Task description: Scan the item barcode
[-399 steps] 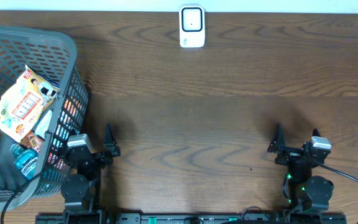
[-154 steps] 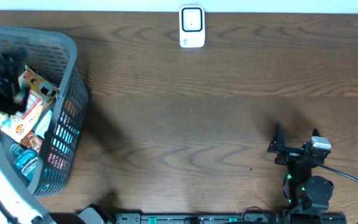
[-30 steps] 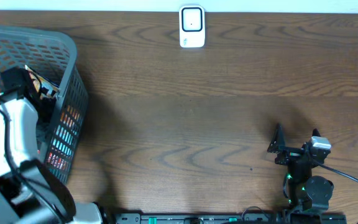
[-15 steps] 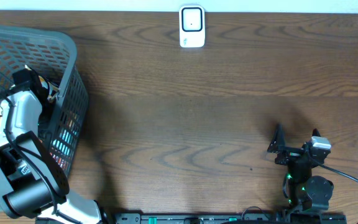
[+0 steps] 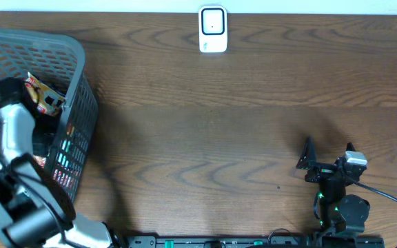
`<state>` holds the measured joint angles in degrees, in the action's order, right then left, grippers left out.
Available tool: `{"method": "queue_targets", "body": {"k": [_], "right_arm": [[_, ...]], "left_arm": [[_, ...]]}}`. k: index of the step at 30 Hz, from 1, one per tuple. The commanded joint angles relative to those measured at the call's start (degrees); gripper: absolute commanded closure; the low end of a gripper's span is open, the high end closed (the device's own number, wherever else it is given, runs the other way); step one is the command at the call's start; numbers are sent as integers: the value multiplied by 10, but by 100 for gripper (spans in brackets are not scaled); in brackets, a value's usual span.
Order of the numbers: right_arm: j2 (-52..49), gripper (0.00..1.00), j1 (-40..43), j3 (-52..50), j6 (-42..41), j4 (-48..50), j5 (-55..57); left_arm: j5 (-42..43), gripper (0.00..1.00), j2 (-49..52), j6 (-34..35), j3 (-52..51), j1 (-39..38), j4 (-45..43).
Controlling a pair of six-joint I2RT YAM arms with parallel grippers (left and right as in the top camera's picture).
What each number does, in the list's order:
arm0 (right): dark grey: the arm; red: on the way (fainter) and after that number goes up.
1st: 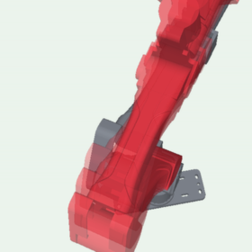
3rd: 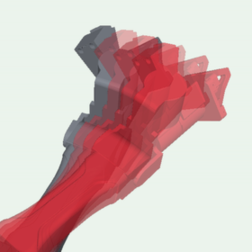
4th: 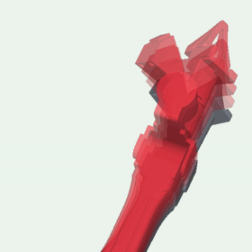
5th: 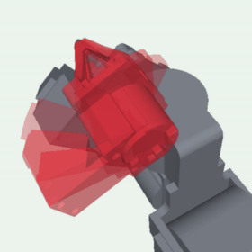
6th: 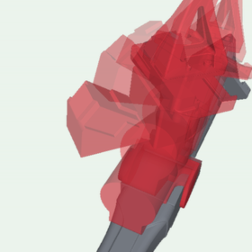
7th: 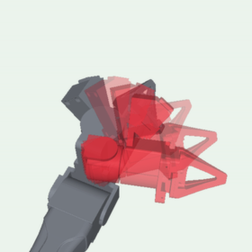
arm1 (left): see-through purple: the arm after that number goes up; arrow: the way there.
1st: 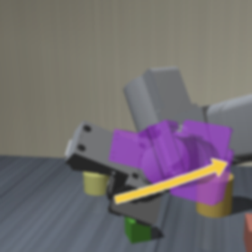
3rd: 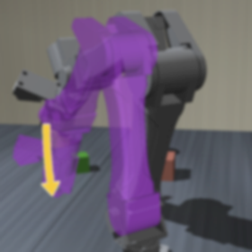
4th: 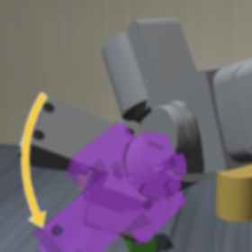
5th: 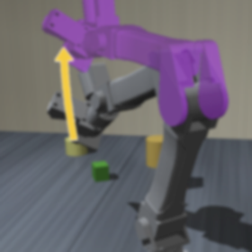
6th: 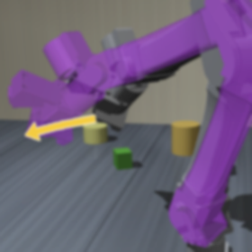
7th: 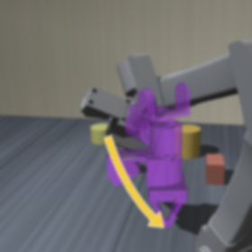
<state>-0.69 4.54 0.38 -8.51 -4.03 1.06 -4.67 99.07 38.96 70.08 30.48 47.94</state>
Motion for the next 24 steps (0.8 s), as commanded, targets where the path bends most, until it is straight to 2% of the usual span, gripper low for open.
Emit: {"method": "queue_targets", "body": {"k": [1,7,12,23,24], "right_arm": [[4,1,1,-1,4,-2,-1],[4,1,1,-1,4,-2,-1],[3,1,1,-1,4,-2,-1],[4,1,1,-1,4,-2,-1],[4,1,1,-1,4,-2,-1]], "left_arm": [[-9,92,-72,-8,26,17,-6],[-5,93,-141,-8,26,20,-9],[35,92,-176,-8,26,20,-21],[57,92,-189,-8,25,20,-26],[57,87,-189,-8,25,20,-24]]}}
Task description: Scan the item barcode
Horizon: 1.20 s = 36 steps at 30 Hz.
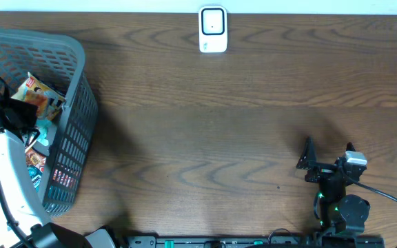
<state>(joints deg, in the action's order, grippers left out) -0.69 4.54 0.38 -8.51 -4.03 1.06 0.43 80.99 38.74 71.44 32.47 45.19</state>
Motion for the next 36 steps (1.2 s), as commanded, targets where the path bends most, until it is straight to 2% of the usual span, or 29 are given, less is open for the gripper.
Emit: {"method": "queue_targets", "body": {"k": [1,2,6,8,14,15,17,18,25,30,36], "right_arm": [[4,1,1,-1,4,-2,-1],[4,1,1,-1,4,-2,-1],[4,1,1,-1,4,-2,-1],[4,1,1,-1,4,-2,-1],[4,1,1,-1,4,-2,-1],[4,1,1,-1,4,-2,-1],[4,1,1,-1,4,-2,-1],[4,1,1,-1,4,-2,-1],[4,1,1,-1,4,-2,-1],[4,1,1,-1,4,-2,-1],[4,1,1,-1,4,-2,-1]], "left_arm": [[6,83,-7,-6,12,0,6],[6,74,-7,-6,12,0,8],[4,73,-5,-8,10,0,14],[4,92,-5,-8,10,0,19],[-7,93,-4,-8,6,0,23],[-12,91,-3,-8,5,0,25],[-16,58,5,-8,-2,0,27],[-16,53,11,-8,-6,0,25],[-14,51,107,-3,-29,0,28],[-9,42,173,-3,-29,0,61],[-9,40,195,-3,-30,0,73]]}}
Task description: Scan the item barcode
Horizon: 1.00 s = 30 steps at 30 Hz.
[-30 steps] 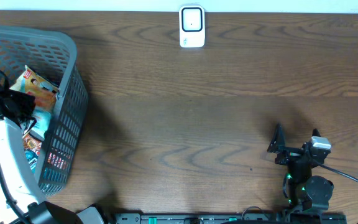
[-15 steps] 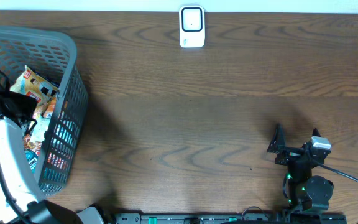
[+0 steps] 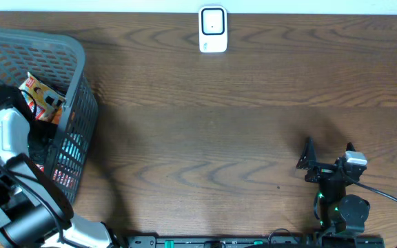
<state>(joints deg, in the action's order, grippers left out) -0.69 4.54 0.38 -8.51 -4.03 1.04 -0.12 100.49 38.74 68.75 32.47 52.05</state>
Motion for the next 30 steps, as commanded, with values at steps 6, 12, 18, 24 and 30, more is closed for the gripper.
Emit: {"method": "queue_targets", "body": {"k": [6,12,18,24,30], "right_arm": [[4,1,1,-1,4,-2,-1],[4,1,1,-1,4,-2,-1],[4,1,1,-1,4,-2,-1],[4,1,1,-1,4,-2,-1],[3,1,1,-1,4,-2,-1]], "left_arm": [[-3,39,9,-3,-3,0,-6],[17,39,52,-3,-3,-7,-23],[37,80,99,-4,-3,-20,-25],[24,92,86,-24,5,-18,-24],[-26,93,3,-32,30,-15,-16]]}}
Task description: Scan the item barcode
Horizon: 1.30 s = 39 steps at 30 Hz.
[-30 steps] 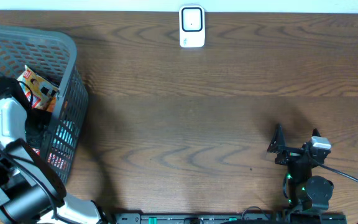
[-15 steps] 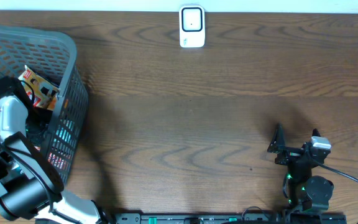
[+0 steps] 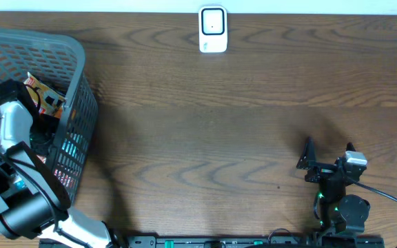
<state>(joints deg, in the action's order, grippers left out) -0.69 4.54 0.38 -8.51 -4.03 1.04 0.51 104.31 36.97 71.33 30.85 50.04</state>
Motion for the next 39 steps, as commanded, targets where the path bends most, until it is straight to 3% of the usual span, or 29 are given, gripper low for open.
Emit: {"method": "queue_targets", "body": {"k": [1,12,15,21,23,27,35,39], "right_arm": [[4,1,1,-1,4,-2,-1],[4,1,1,-1,4,-2,-1],[3,1,1,-1,4,-2,-1],[3,1,1,-1,4,-2,-1],[4,1,1,-1,4,-2,-1],[4,0,1,-1,4,-2,-1],[4,1,1,-1,4,-2,-1],[4,1,1,-1,4,-2,-1]], "left_arm": [[-31,93,-56,-14,7,4,4],[2,92,-336,19,17,48,-40],[89,93,-400,35,17,47,-70],[351,92,-449,45,17,9,-163],[393,93,-448,45,17,-31,-177],[387,93,-437,22,10,-146,-174],[255,93,-342,-14,9,-412,-174],[187,93,-268,-13,9,-506,-174]]}}
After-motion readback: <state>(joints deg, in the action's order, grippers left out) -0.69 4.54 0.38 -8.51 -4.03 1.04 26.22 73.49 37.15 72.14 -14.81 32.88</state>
